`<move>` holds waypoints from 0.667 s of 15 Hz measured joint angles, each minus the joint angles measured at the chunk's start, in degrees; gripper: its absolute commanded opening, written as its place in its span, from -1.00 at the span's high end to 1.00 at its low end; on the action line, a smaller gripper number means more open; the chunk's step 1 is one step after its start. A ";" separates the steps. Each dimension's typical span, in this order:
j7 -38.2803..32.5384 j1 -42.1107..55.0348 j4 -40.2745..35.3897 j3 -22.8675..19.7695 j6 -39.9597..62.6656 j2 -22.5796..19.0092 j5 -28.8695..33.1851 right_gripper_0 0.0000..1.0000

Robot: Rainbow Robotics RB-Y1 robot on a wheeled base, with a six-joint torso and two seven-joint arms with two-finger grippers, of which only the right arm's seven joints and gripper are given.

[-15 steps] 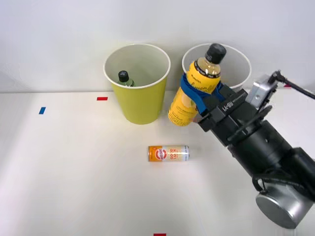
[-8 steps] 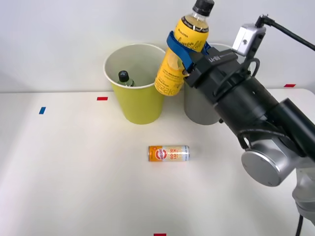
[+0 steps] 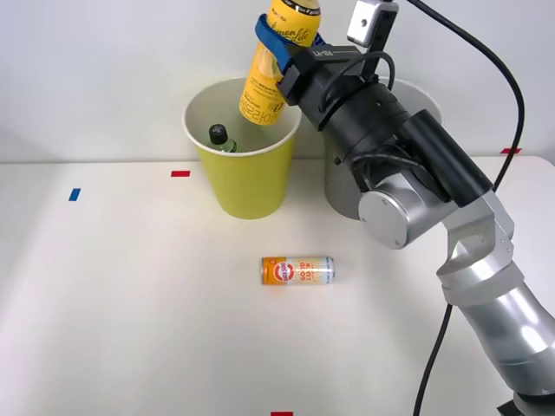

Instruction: Put cans in the gray bin, plastic bottles in the light green bin

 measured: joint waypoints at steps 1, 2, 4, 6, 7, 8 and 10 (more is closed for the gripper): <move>0.23 -1.36 1.75 0.09 -0.01 0.72 0.18 1.00; 0.45 -3.08 3.87 0.27 -0.02 1.29 0.39 1.00; 0.88 -6.36 7.93 0.68 -0.13 1.80 0.72 1.00; 1.24 -9.16 12.15 1.21 -1.31 2.32 1.04 1.00; 1.39 -10.25 15.23 1.53 -3.08 2.71 1.22 1.00; 1.56 -11.51 18.53 1.93 -5.18 3.14 1.38 1.00; 1.96 -13.91 24.04 2.54 -8.04 4.16 1.73 0.88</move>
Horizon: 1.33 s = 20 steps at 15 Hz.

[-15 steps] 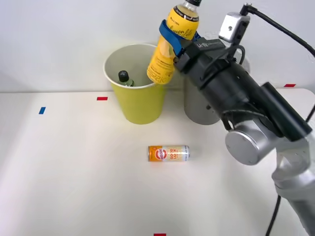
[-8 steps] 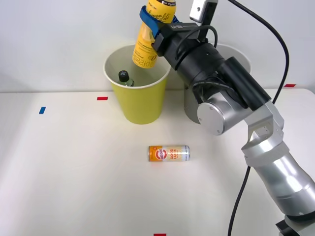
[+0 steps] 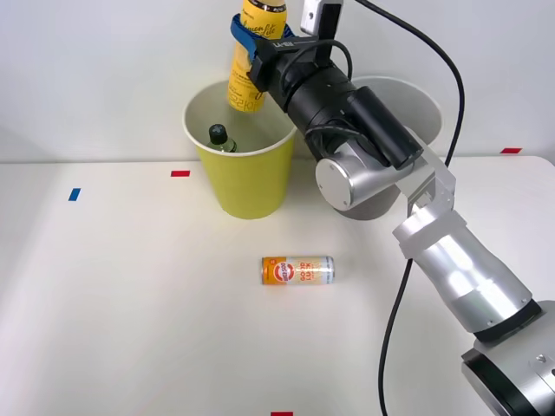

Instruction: Put cans in the gray bin, plastic bottles in the light green bin

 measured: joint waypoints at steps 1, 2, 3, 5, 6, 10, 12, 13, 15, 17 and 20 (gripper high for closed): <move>0.12 -0.74 1.40 0.12 -0.39 0.39 0.15 0.80; 0.17 -1.09 1.90 0.18 -0.52 0.62 0.21 0.74; 0.23 -1.22 2.04 0.24 -0.55 0.69 0.23 0.63; 0.34 -1.28 2.12 0.40 -0.55 0.65 0.26 0.50; 0.45 -1.28 2.15 0.45 -0.53 0.67 0.30 0.43; 1.71 -1.25 2.16 0.53 -0.39 0.71 1.21 -1.00; 2.15 -1.20 2.13 0.54 -0.40 0.81 1.47 -1.00; 2.30 -1.12 2.13 0.56 -0.39 0.81 1.53 -1.00; 2.46 -0.73 2.13 0.57 -0.60 0.75 1.62 -1.00; 2.63 0.21 2.12 0.68 -2.06 0.77 1.70 -1.00; 2.83 3.81 1.46 1.98 -7.98 0.64 2.12 -1.00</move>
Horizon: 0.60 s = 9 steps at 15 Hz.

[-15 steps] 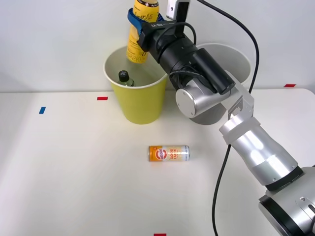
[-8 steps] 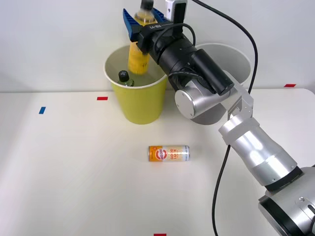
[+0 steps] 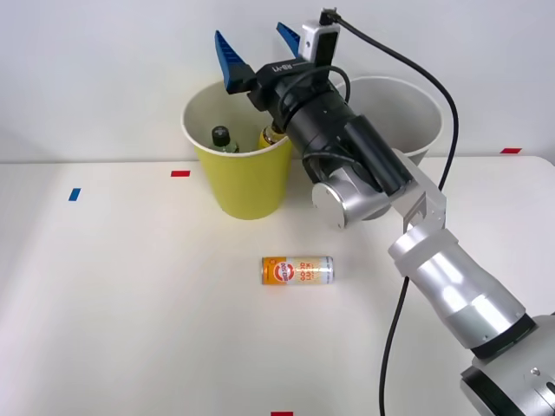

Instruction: Put cans in the gray bin, plastic bottles in the light green bin

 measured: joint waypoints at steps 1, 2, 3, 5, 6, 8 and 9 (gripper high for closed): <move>0.12 1.88 -1.28 0.59 -1.23 -0.49 0.26 -1.00; 0.30 3.78 -3.43 0.96 -1.52 -1.14 0.55 -1.00; 0.41 5.89 -6.43 1.20 -1.59 -2.03 0.84 -1.00; 0.35 10.52 -13.41 1.77 -1.61 -4.40 0.99 -1.00; 0.31 13.06 -16.66 2.00 -1.61 -5.91 0.99 -1.00; 0.24 18.28 -22.41 2.34 -1.62 -9.20 1.07 -1.00; 0.27 20.84 -24.75 2.48 -1.72 -10.81 1.10 -1.00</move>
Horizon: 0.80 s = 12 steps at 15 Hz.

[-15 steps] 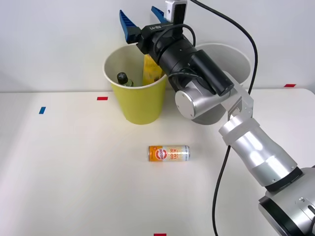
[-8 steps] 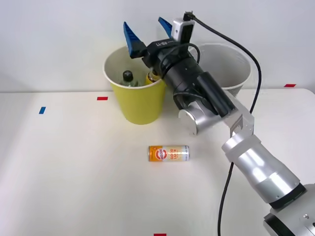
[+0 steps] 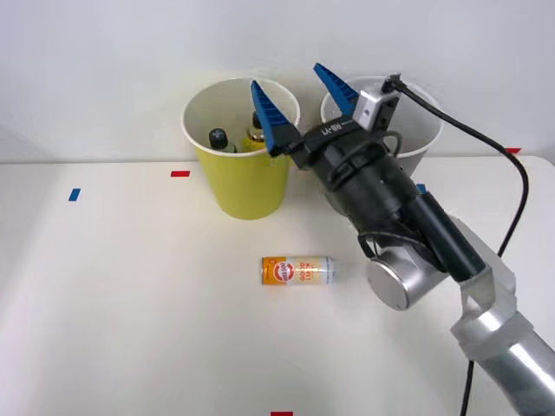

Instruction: Put cans in the gray bin, plastic bottles in the light green bin

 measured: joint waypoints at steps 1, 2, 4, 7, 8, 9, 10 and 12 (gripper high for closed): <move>0.02 2.48 -1.93 0.08 -0.50 -1.64 0.01 -1.00; -0.04 5.22 -3.52 0.10 -1.77 -3.23 -0.04 -1.00; -0.29 10.62 -5.86 0.10 -5.92 -6.37 -0.35 -1.00; -0.69 18.80 -7.67 0.10 -13.85 -10.14 -0.74 -1.00; -0.71 21.55 -7.83 0.05 -16.56 -10.98 -0.79 -1.00; -0.63 24.29 -7.89 -0.13 -18.93 -11.75 -0.80 -1.00; -0.52 26.69 -7.93 -0.55 -20.72 -12.31 -0.76 -1.00; -0.40 31.50 -7.92 -1.96 -23.44 -13.00 -0.49 -1.00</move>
